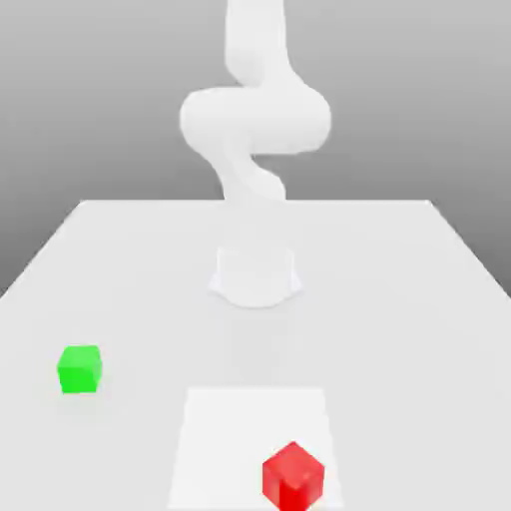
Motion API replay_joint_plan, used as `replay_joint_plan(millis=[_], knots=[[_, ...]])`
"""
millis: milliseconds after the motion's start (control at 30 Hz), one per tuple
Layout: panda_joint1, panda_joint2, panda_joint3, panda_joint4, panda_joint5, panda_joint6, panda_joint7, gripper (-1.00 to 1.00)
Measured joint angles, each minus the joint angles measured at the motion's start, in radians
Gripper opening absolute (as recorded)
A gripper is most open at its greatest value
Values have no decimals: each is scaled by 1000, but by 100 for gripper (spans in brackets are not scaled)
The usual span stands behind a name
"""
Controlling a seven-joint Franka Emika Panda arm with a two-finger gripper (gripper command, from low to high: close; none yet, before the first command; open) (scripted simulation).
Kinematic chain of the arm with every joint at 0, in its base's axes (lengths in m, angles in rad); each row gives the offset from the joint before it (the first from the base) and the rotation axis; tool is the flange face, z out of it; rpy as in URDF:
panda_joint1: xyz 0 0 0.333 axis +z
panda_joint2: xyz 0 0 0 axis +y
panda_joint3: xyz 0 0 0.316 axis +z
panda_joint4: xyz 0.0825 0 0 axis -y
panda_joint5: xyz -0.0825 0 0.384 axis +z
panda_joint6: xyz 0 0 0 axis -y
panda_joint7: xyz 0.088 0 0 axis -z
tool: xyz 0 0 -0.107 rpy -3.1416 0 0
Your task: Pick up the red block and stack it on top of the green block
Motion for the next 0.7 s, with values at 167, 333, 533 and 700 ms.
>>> replay_joint_plan(millis=[167,333,533,700], knots=[[-87,188,97,-26,-59,62,201,0],[-149,371,169,-50,-125,121,403,0],[-183,590,212,-80,-193,192,636,0],[-180,762,217,-106,-203,257,797,0]])
